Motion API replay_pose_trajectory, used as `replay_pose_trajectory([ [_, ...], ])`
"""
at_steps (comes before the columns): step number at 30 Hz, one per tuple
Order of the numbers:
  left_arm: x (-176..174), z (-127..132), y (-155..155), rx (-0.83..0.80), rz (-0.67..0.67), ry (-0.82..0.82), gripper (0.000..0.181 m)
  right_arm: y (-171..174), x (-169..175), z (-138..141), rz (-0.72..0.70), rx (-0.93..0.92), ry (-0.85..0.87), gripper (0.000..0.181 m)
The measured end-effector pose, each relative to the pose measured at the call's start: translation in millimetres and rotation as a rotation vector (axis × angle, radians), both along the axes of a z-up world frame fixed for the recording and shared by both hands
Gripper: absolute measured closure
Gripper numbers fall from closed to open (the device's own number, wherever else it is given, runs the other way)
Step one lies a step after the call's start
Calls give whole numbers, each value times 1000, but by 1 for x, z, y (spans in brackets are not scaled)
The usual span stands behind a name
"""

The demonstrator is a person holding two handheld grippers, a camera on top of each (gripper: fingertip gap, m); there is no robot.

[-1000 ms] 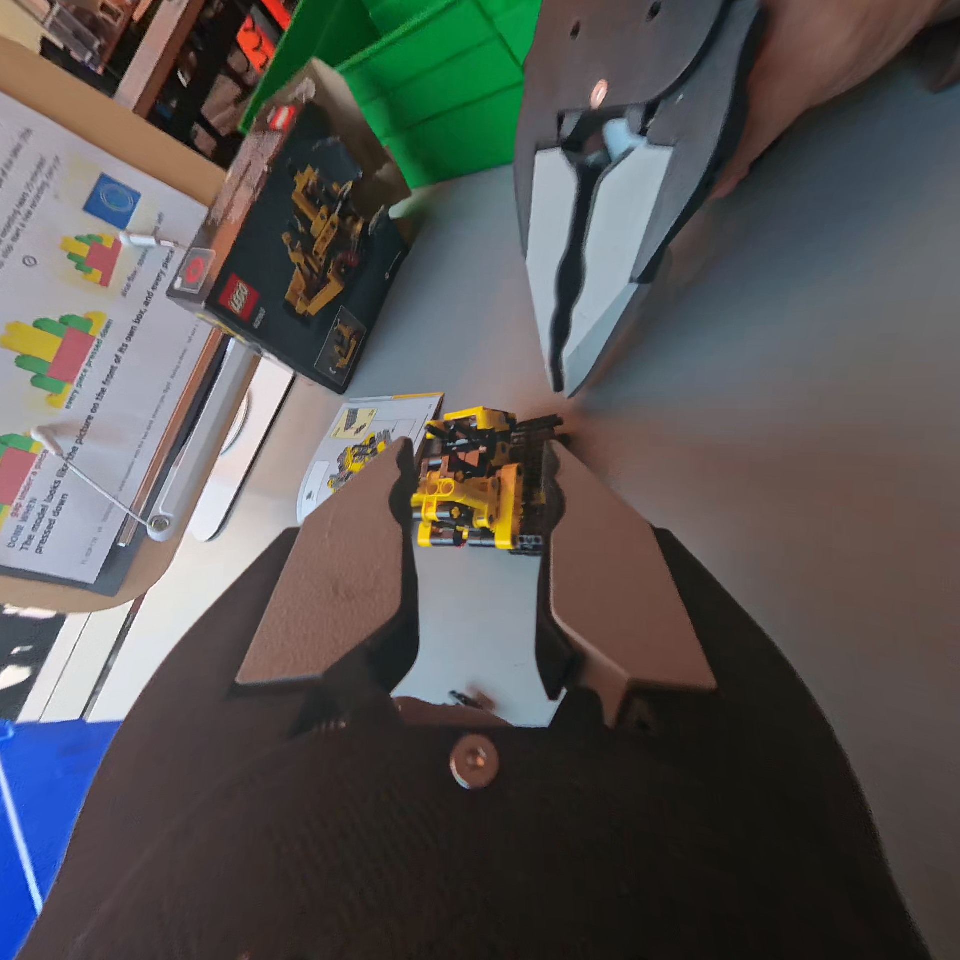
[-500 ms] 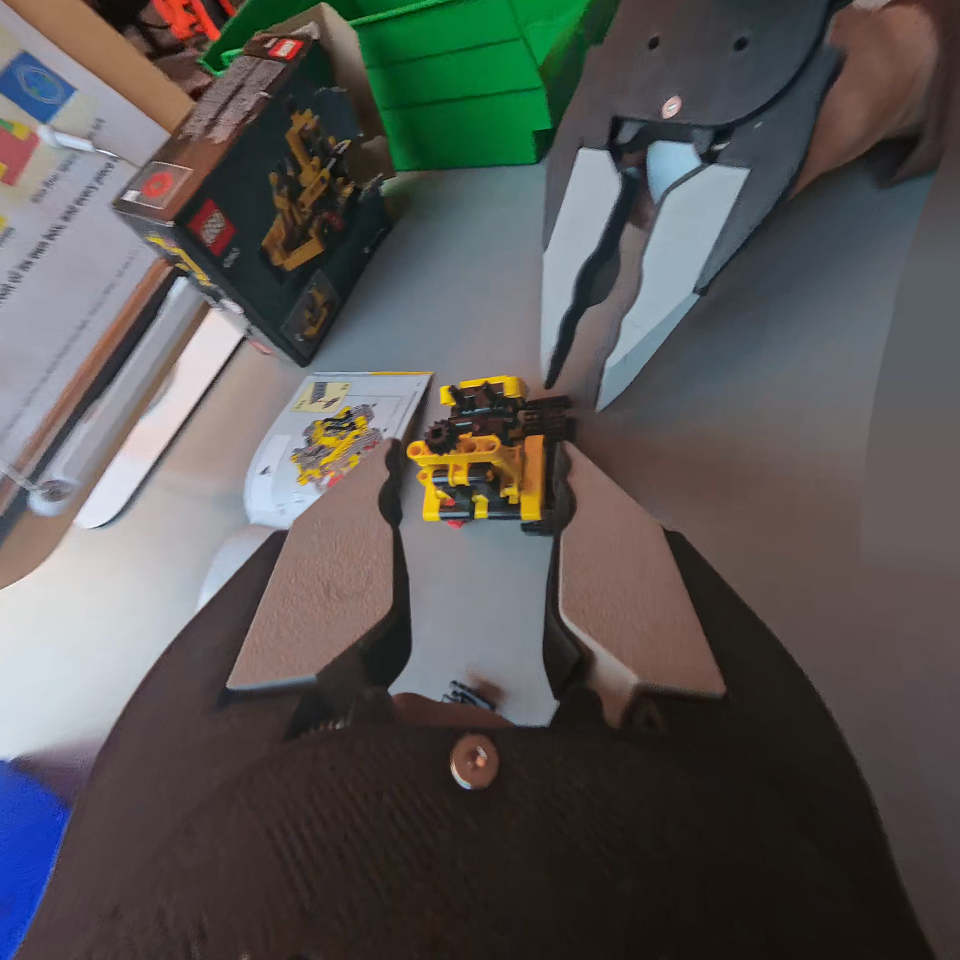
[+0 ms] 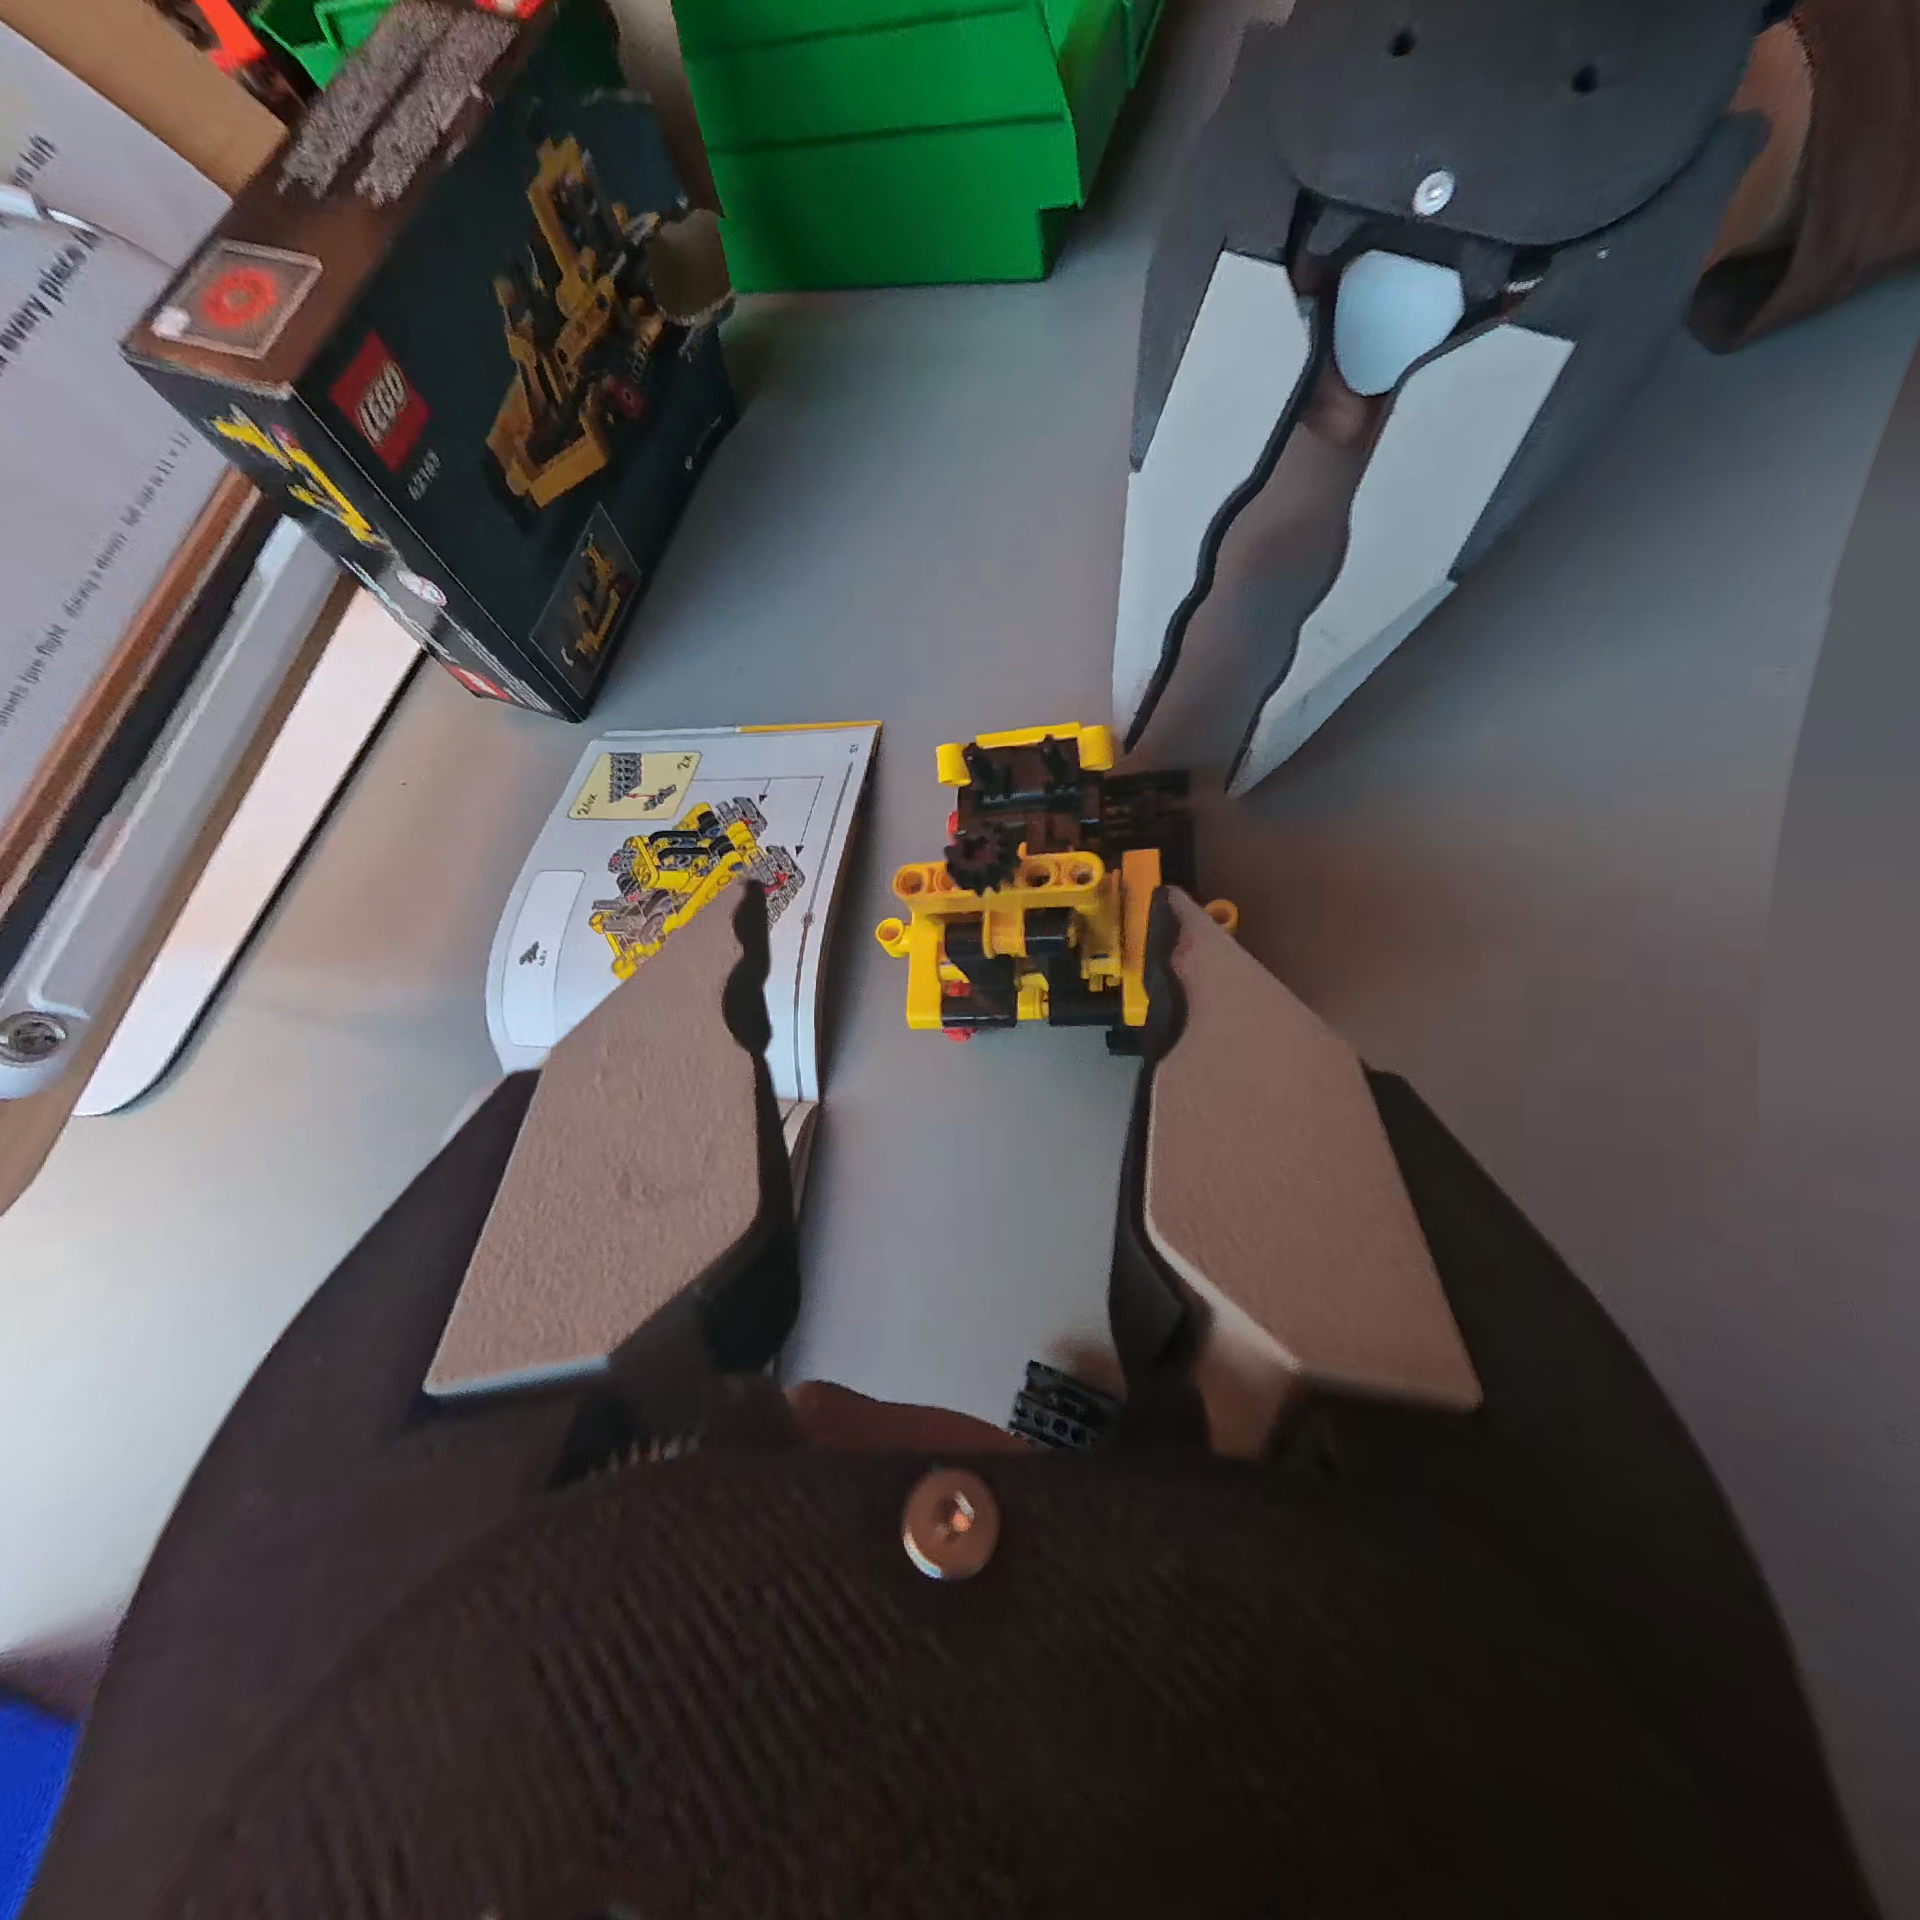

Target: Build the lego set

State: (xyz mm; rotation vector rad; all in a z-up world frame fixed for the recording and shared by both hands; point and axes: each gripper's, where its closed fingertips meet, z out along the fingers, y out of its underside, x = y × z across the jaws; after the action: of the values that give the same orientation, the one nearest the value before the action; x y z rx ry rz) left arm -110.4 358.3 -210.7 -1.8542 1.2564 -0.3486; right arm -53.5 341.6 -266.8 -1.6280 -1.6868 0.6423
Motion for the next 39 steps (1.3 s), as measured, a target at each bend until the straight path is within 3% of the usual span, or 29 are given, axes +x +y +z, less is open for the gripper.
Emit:
replay_pose_trajectory([
  [5,1,-13,1,-68,-21,-36,112,0,-5,1,-1,-12,6,159],
  [18,9,-19,-5,-85,-53,-58,138,2,-6,3,-13,-6,17,166],
  [39,12,-19,-6,-66,-22,-55,140,7,-2,2,-50,78,-23,173],
])
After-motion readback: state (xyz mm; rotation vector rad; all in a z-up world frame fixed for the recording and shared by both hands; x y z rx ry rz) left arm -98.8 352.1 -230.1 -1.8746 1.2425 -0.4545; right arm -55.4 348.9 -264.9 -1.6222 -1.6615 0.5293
